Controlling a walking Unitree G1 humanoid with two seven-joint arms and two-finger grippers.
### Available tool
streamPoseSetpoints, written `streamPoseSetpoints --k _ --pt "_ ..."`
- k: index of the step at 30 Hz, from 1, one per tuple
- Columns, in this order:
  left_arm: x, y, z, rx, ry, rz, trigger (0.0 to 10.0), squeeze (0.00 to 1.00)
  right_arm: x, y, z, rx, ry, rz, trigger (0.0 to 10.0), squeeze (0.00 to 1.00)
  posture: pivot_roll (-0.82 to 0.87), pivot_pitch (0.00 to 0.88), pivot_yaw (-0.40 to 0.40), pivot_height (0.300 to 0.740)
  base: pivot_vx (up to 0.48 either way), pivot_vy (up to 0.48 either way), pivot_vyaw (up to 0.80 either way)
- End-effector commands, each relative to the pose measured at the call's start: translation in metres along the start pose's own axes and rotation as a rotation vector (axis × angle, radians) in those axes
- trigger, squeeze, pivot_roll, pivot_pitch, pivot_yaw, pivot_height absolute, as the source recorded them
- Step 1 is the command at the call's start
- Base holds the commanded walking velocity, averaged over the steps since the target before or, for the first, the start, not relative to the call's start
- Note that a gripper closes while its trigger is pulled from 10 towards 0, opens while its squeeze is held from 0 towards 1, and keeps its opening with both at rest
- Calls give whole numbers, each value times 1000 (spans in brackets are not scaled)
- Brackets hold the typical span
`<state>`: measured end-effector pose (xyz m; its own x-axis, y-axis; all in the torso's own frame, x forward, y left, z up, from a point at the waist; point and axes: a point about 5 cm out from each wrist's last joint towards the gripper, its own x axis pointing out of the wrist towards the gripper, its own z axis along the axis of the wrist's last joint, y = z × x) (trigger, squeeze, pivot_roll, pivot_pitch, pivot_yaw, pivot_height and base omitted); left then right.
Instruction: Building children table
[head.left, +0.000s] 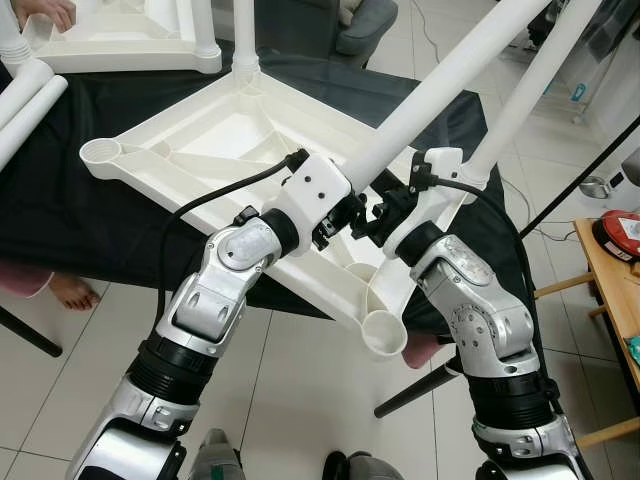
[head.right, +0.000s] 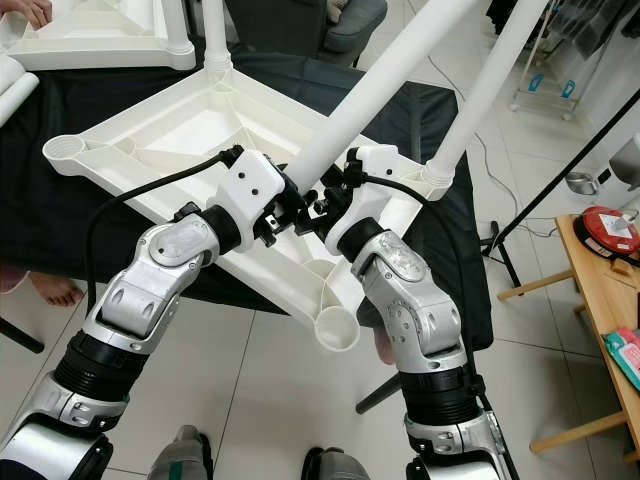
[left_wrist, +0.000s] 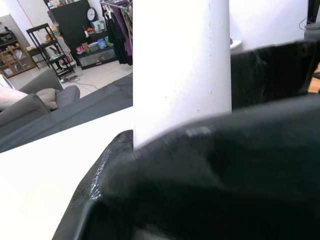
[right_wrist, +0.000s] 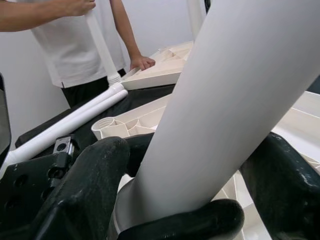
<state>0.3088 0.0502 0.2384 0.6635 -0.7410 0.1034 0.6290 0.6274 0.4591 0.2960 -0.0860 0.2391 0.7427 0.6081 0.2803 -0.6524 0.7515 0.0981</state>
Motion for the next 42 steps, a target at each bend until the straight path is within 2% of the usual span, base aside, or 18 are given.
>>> streamPoseSetpoints --k 1,6,7,9,10,12,13,16,17,18,22,23,24,25,26,36,37,42 --pt "3 -6 17 21 -86 -35 0 0 3 15 -10 53 33 101 10000 0 203 120 -99 740 0 0 0" --pt "2 -8 19 19 -101 -47 0 0 7 15 -9 97 23 114 10000 0 203 120 -99 740 0 0 0" --pt "1 -9 20 19 -104 -52 0 0 9 13 -9 110 19 106 8471 0 203 120 -99 740 0 0 0" --pt "1 -9 20 19 -104 -52 0 0 9 13 -9 110 19 106 8471 0 203 120 -99 740 0 0 0" --pt "1 -10 20 19 -107 -58 0 0 10 12 -9 121 15 98 6314 0 210 116 -103 740 0 0 0" --pt "1 -10 20 19 -107 -58 0 0 10 12 -9 121 15 98 6314 0 210 116 -103 740 0 0 0" --pt "0 -11 20 17 -112 -67 0 0 12 10 -9 148 2 79 3137 0 209 113 -102 740 0 0 0" --pt "0 -11 20 17 -112 -67 0 0 12 10 -9 148 2 79 3137 0 209 113 -102 740 0 0 0" --pt "0 -14 21 16 -118 -79 0 0 15 9 -8 202 -22 66 2157 0 210 111 -101 740 0 0 0" --pt "0 -16 21 15 -123 -91 0 0 17 10 -6 267 -51 61 2471 0 210 111 -101 740 0 0 0" --pt "-1 -18 21 13 -125 -99 0 0 19 11 -3 325 -80 65 2588 0 210 110 -101 740 0 0 0" --pt "-1 -19 21 12 -126 -107 0 0 19 14 -1 362 -100 74 3725 0 210 110 -101 740 0 0 0" --pt "-1 -19 21 12 -126 -107 0 0 19 14 -1 362 -100 74 3725 0 210 110 -101 740 0 0 0" --pt "-1 -20 21 11 -127 -112 0 0 20 16 1 390 -114 84 9059 0 211 110 -101 740 0 0 0" --pt "-1 -20 21 10 -127 -114 0 0 20 17 3 411 -125 94 10000 0 211 110 -101 740 0 0 0" --pt "-1 -21 21 4 -132 -115 0 0 20 18 6 473 -147 105 10000 0 210 112 -100 740 0 0 0" --pt "-1 -21 23 1 -139 -118 0 0 21 21 6 498 -139 121 10000 1000 209 116 -102 740 0 0 0" --pt "-1 -22 24 -1 -146 -121 0 0 22 24 5 515 -132 134 10000 1000 209 116 -102 740 0 0 0"
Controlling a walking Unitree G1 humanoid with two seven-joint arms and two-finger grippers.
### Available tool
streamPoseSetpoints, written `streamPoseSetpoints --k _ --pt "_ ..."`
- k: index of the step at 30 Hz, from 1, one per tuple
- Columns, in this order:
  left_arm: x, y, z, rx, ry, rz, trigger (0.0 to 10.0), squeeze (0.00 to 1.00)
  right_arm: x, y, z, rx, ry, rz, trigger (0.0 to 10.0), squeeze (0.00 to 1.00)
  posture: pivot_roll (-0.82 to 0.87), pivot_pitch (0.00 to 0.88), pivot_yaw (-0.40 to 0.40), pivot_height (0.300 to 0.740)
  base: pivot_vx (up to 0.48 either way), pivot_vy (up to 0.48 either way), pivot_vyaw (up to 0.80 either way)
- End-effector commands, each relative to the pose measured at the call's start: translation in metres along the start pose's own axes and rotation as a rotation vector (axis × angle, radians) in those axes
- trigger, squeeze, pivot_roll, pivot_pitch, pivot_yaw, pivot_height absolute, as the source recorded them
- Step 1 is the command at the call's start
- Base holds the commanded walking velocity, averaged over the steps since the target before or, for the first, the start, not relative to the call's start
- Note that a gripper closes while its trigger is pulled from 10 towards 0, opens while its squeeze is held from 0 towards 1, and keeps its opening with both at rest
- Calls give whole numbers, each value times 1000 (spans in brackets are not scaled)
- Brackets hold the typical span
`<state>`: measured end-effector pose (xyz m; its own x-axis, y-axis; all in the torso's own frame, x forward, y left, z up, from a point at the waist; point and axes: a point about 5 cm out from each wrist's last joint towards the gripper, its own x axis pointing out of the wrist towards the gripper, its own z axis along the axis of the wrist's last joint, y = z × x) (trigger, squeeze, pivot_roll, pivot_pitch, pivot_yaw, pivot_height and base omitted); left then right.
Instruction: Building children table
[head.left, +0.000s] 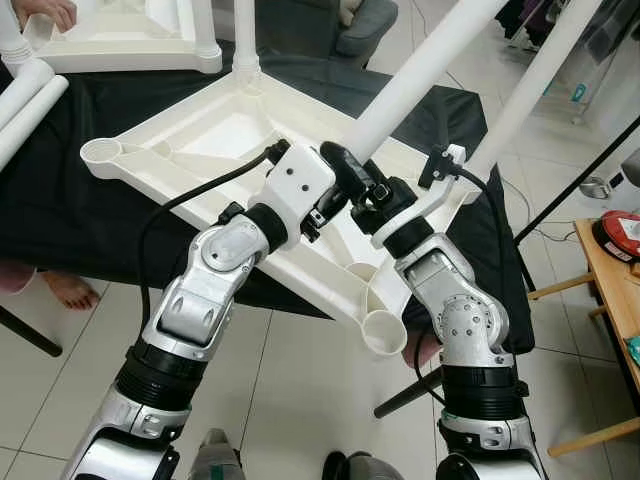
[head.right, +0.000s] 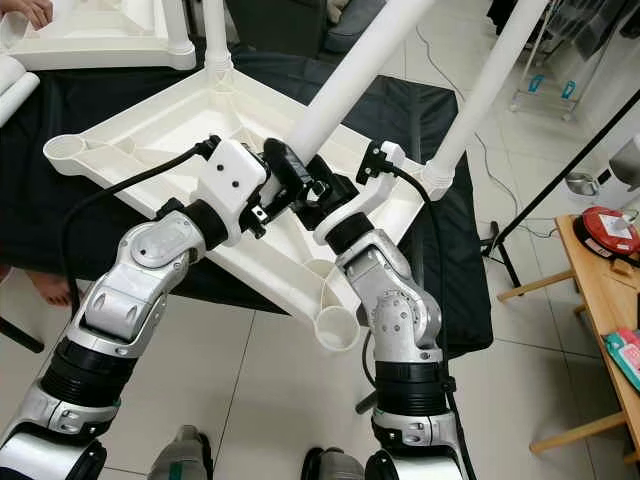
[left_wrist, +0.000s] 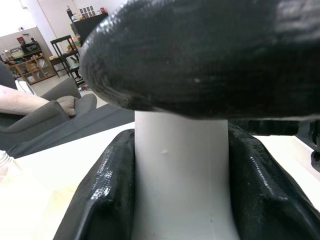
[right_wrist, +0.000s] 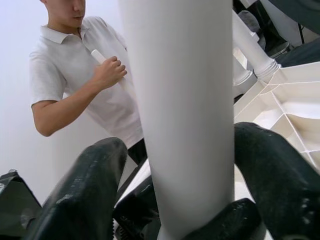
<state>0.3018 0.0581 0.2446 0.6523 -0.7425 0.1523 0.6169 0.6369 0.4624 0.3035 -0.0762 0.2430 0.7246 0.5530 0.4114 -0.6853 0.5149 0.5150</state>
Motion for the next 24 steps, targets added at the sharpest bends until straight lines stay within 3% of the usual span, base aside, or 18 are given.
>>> streamPoseSetpoints --k 1,7,19,20,22,23,24 --pt "9 -27 18 -9 -105 -140 0 0 11 22 -10 47 58 106 10000 0 209 119 -102 740 0 0 0" --pt "8 -32 19 12 -119 -169 0 0 20 22 -16 -2 143 90 10000 0 208 122 -105 740 0 0 0" --pt "6 -35 17 33 -119 -183 0 0 30 14 -12 -53 174 5 10000 0 204 123 -110 740 0 0 0" --pt "6 -35 16 33 -119 -183 0 0 30 14 -11 -47 170 9 8118 0 204 123 -110 740 0 0 0" --pt "6 -35 16 33 -119 -183 0 0 30 14 -11 -47 170 9 8118 0 204 123 -110 740 0 0 0" --pt "6 -35 16 32 -118 -180 0 0 30 17 -10 -35 161 24 0 0 204 124 -112 740 0 0 0" --pt "6 -34 16 31 -116 -175 0 0 30 19 -9 -23 150 38 0 0 204 124 -112 740 0 0 0"
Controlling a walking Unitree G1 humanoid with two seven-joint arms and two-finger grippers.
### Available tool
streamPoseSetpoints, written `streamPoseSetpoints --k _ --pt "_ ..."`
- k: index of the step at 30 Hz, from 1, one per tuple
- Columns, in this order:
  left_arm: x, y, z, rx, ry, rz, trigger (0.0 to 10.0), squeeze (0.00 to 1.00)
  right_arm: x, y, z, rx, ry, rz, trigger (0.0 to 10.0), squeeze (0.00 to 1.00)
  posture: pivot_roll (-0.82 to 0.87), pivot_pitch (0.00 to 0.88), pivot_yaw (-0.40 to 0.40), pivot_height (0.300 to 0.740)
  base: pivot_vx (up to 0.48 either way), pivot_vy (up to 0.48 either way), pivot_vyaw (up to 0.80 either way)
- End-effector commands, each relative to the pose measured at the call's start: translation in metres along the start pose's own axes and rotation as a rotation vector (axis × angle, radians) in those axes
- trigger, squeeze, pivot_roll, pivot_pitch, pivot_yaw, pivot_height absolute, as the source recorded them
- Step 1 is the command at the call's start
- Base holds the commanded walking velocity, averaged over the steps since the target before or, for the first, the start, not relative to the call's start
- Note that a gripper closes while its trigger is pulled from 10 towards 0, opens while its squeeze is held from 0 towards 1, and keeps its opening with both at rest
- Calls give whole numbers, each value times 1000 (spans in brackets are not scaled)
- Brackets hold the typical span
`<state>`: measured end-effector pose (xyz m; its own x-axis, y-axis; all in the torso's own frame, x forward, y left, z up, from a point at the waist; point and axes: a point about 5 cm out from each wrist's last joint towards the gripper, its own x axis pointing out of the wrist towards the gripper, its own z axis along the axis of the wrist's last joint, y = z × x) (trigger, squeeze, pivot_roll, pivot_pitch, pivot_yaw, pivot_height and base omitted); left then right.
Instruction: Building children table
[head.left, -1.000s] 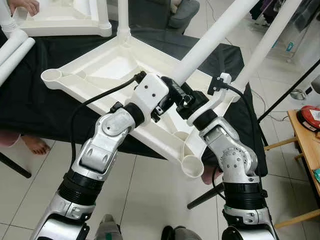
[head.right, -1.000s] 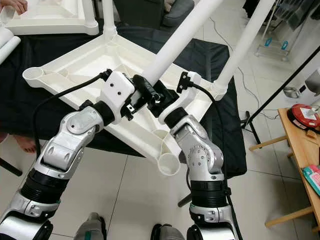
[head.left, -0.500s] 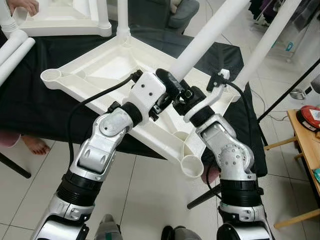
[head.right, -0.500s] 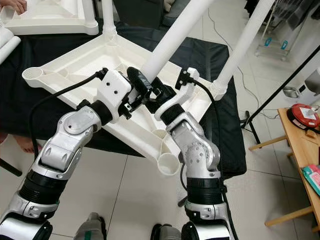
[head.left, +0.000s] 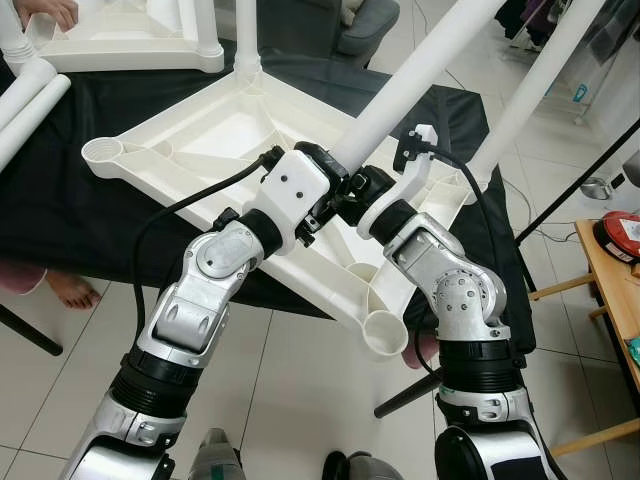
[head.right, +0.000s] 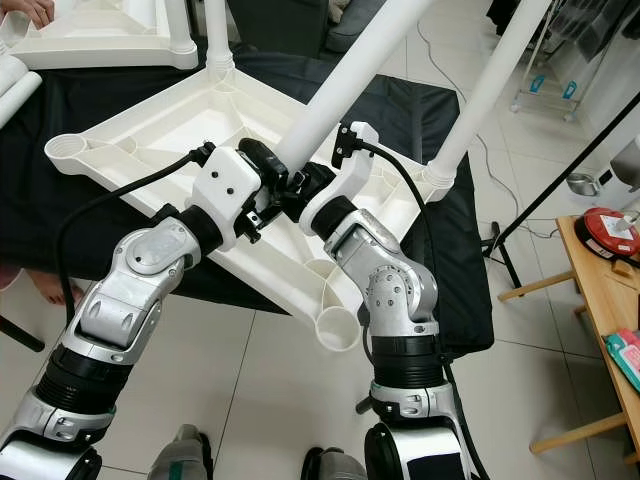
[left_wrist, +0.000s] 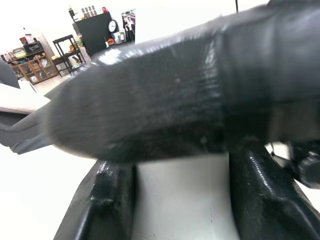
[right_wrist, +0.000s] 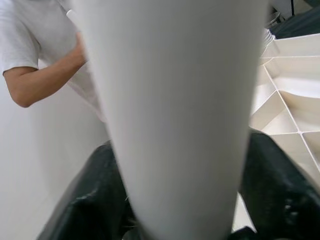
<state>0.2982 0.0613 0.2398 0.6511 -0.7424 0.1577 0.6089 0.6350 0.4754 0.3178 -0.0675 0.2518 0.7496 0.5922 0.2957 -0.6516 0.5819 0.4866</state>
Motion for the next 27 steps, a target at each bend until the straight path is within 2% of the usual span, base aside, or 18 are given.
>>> streamPoseSetpoints --k 1,9,10,11,12,13,14,16,17,18,20,21,22,23,26,27 --pt "12 -31 19 15 -113 -176 0 0 11 21 -8 30 36 94 0 0 204 124 -112 740 0 0 0" --pt "17 -24 11 -6 -58 -102 0 0 5 25 -2 50 -26 105 0 0 201 124 -106 740 0 0 0" --pt "18 -25 10 9 -42 -110 10000 0 4 25 -1 42 -37 104 0 0 201 124 -106 740 0 0 0" --pt "18 -26 10 29 -35 -127 10000 0 2 26 1 26 -52 106 0 0 201 124 -106 740 0 0 0" --pt "15 -30 13 12 -57 -197 10000 1000 1 28 5 -15 -75 105 0 0 195 128 -99 740 0 0 0" --pt "15 -30 13 12 -57 -197 10000 1000 1 28 5 -15 -75 105 0 0 195 128 -99 740 0 0 0" --pt "12 -32 17 -12 -79 -240 10000 1000 0 29 8 -60 -90 106 0 0 195 128 -99 740 0 0 0" --pt "10 -33 19 -29 -94 -269 10000 1000 -1 30 9 -90 -99 108 0 0 195 128 -99 740 0 0 0" --pt "4 -36 24 -52 -106 -356 10000 0 -1 31 11 -121 -113 105 0 0 194 128 -95 740 0 0 0" --pt "4 -36 24 -52 -106 -356 10000 0 -1 31 11 -121 -113 105 0 0 194 128 -95 740 0 0 0" --pt "-8 -41 31 -88 -124 -507 10000 0 0 32 13 -157 -130 95 0 0 195 130 -93 740 0 0 0" --pt "-8 -41 31 -88 -124 -507 10000 0 0 32 13 -157 -130 95 0 0 195 130 -93 740 0 0 0" --pt "-18 -43 33 -96 -125 -613 10000 0 0 32 15 -176 -139 86 3843 0 196 130 -92 740 0 0 0" --pt "-37 -44 31 -81 -93 -763 10000 0 0 29 18 -228 -154 54 10000 0 200 132 -88 740 0 0 0" --pt "-37 -44 31 -81 -93 -763 10000 0 0 29 18 -228 -154 54 10000 0 200 132 -88 740 0 0 0" --pt "-44 -43 27 -66 -62 -807 10000 0 -1 27 19 -255 -161 36 10000 0 200 132 -87 740 0 0 0"
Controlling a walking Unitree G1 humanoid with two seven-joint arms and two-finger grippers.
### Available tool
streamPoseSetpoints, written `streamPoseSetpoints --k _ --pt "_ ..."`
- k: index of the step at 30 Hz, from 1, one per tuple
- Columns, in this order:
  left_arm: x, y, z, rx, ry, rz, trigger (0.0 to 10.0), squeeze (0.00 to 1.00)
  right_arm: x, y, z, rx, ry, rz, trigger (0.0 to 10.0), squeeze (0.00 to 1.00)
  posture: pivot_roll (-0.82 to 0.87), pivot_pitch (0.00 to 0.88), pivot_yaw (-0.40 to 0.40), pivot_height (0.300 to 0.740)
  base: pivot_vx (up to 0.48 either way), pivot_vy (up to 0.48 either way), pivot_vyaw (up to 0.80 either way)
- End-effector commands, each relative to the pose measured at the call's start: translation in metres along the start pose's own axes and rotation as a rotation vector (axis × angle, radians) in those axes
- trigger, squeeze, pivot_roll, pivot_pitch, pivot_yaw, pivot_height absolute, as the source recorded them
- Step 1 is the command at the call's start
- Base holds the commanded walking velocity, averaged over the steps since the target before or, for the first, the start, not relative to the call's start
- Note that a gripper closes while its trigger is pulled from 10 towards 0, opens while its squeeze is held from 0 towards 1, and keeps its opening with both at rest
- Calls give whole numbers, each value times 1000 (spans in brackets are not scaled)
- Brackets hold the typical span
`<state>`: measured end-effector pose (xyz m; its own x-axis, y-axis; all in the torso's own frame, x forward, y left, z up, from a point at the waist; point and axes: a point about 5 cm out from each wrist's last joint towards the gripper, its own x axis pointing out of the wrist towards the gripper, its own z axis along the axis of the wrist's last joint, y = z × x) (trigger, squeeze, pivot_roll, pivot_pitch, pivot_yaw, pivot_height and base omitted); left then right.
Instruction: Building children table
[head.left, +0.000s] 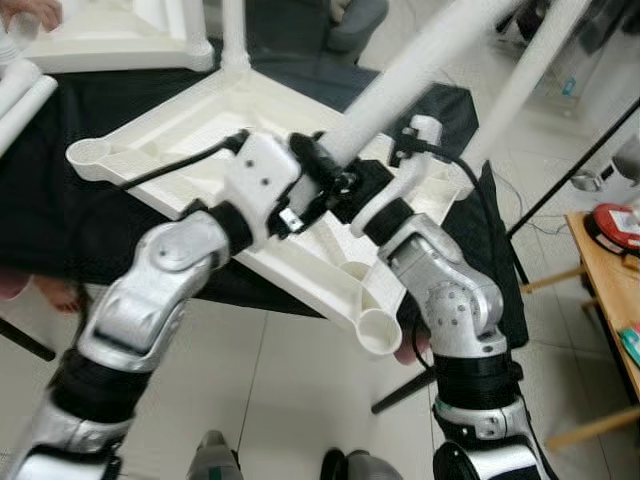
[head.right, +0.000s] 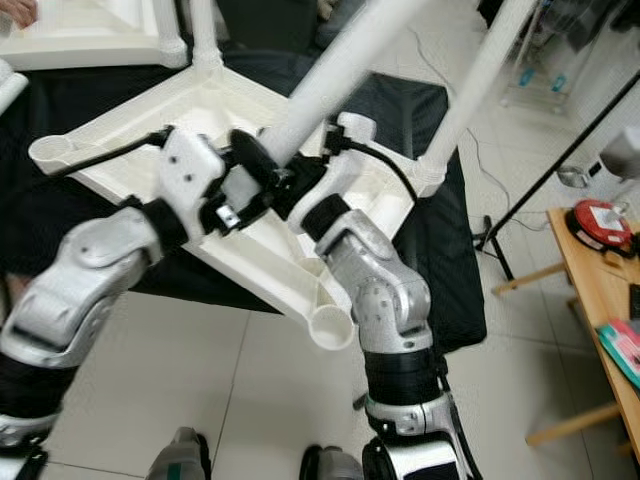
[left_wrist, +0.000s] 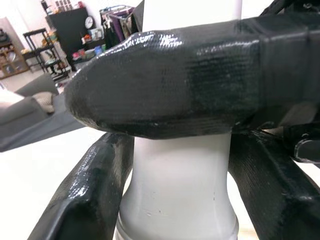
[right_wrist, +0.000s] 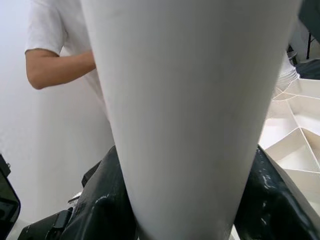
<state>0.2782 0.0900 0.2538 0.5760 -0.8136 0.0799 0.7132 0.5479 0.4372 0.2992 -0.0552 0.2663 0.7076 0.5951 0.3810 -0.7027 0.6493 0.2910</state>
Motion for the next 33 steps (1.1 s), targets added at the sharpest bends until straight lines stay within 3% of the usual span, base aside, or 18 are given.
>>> streamPoseSetpoints --k 1,4,8,9,10,13,14,22,26,31,33 --pt "-4 -57 8 5 -62 -682 10000 0 2 -2 16 -56 -85 -35 10000 0 200 132 -87 740 0 0 0" --pt "-18 -58 -11 34 48 -742 10000 0 -4 -16 24 -135 -113 -125 10000 0 201 135 -80 740 0 0 0" --pt "-18 -56 -22 79 102 -709 10000 0 -8 -21 28 -169 -124 -161 10000 0 203 137 -76 740 0 0 0" --pt "-17 -55 -30 118 146 -689 10000 675 -13 -26 31 -191 -134 -194 10000 0 200 136 -75 740 0 0 0" --pt "-15 -55 -36 145 177 -671 10000 1000 -17 -28 33 -203 -139 -214 10000 0 200 136 -75 740 0 0 0" --pt "-14 -56 -42 154 207 -658 10000 1000 -23 -30 33 -206 -139 -235 10000 0 193 134 -72 740 0 0 0" --pt "-15 -56 -45 156 225 -672 10000 0 -25 -30 32 -208 -133 -235 10000 0 193 134 -72 740 0 0 0" --pt "-20 -49 -56 219 304 -707 10000 0 -35 -28 27 -227 -104 -243 10000 0 185 131 -70 740 0 0 0" --pt "-8 -32 -69 262 348 -658 10000 0 -57 -21 13 -215 -46 -282 10000 0 170 130 -79 740 0 0 0" --pt "3 -23 -72 272 351 -629 10000 0 -62 -18 9 -201 -37 -297 10000 0 158 130 -73 740 0 0 0" --pt "17 -13 -74 279 352 -587 10000 0 -64 -18 8 -202 -38 -310 10000 0 146 130 -65 740 0 0 0"
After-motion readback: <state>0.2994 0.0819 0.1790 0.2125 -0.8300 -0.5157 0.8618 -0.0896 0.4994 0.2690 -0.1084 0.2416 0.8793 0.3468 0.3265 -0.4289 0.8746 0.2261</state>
